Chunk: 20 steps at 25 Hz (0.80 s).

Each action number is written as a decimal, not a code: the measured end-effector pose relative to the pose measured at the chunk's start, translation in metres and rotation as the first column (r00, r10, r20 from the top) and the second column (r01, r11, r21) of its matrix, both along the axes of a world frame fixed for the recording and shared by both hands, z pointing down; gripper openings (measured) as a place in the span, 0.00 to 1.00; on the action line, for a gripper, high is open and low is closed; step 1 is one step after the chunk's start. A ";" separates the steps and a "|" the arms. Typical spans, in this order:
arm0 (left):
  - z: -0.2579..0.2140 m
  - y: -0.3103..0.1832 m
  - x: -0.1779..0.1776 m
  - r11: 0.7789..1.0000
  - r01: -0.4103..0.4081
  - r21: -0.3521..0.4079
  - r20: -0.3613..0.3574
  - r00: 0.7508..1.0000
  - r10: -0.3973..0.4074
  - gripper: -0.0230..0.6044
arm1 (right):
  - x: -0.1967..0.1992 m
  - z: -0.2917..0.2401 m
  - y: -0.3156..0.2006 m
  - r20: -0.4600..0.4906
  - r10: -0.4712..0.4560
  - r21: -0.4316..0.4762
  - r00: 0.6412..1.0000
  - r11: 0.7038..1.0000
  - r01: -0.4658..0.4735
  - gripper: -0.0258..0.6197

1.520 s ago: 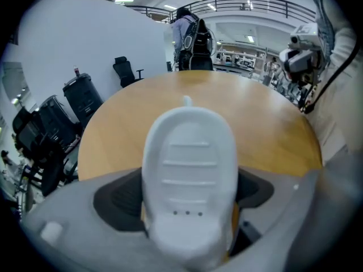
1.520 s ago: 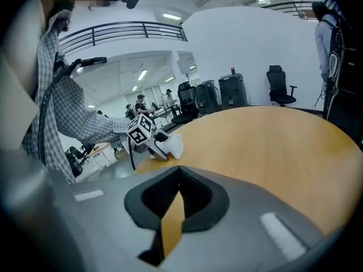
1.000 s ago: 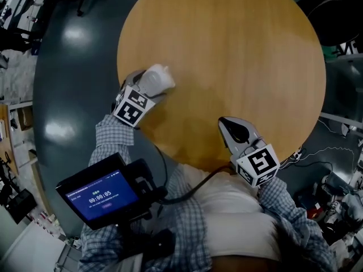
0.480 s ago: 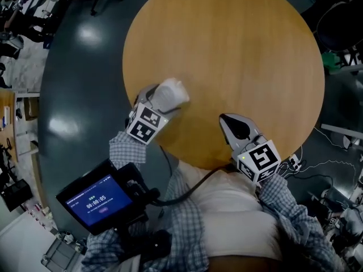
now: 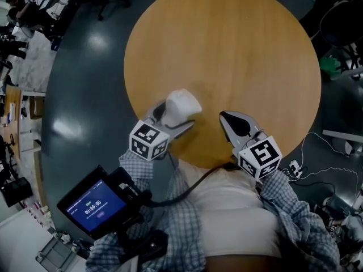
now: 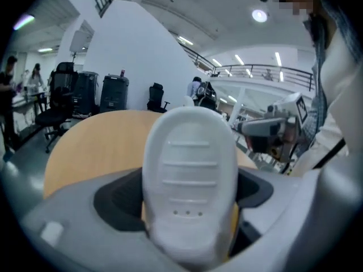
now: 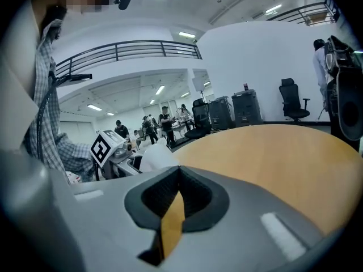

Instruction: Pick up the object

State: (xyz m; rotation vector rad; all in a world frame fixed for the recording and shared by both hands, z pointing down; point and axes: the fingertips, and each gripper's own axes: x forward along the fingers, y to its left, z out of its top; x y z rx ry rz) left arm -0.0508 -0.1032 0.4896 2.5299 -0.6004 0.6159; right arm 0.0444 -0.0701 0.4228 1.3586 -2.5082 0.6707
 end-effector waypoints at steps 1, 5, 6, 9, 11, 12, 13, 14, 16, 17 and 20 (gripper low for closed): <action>-0.004 0.000 0.002 1.000 0.019 -0.013 -0.048 0.999 -0.020 0.76 | 0.000 0.000 -0.002 0.002 0.000 0.002 1.000 1.000 0.000 0.05; -0.022 0.001 0.005 0.995 0.086 -0.056 -0.205 0.974 -0.096 0.76 | 0.002 -0.001 -0.007 0.010 0.000 0.013 1.000 1.000 0.000 0.05; -0.027 0.001 0.006 0.992 0.103 -0.068 -0.241 0.964 -0.116 0.76 | 0.002 -0.002 -0.008 0.011 -0.002 0.016 1.000 1.000 0.002 0.05; -0.042 -0.002 0.007 0.982 0.150 -0.117 -0.349 0.919 -0.182 0.76 | 0.002 -0.001 -0.010 0.006 -0.016 0.022 1.000 1.000 0.015 0.05; -0.046 -0.003 0.008 0.979 0.159 -0.126 -0.377 0.905 -0.196 0.76 | 0.001 0.000 -0.011 0.001 -0.026 0.024 1.000 0.999 0.026 0.05; -0.046 -0.003 0.008 0.980 0.155 -0.122 -0.373 0.908 -0.190 0.76 | 0.000 0.001 -0.011 0.000 -0.029 0.025 1.000 0.999 0.029 0.05; -0.044 -0.002 0.009 0.982 0.148 -0.117 -0.366 0.913 -0.181 0.76 | -0.001 0.002 -0.011 -0.001 -0.030 0.026 1.000 0.999 0.030 0.05; -0.044 -0.001 0.009 0.983 0.142 -0.113 -0.361 0.916 -0.174 0.76 | -0.001 0.002 -0.011 0.000 -0.031 0.026 1.000 0.999 0.031 0.05; -0.044 0.000 0.010 0.984 0.138 -0.113 -0.358 0.918 -0.170 0.76 | -0.001 0.002 -0.011 0.001 -0.031 0.026 1.000 0.999 0.031 0.05; -0.045 0.000 0.011 0.984 0.137 -0.114 -0.358 0.918 -0.170 0.76 | -0.001 0.002 -0.012 0.001 -0.031 0.026 1.000 0.999 0.031 0.05; -0.045 0.000 0.012 0.984 0.134 -0.115 -0.356 0.920 -0.167 0.76 | 0.000 0.001 -0.011 0.002 -0.028 0.025 1.000 0.999 0.028 0.05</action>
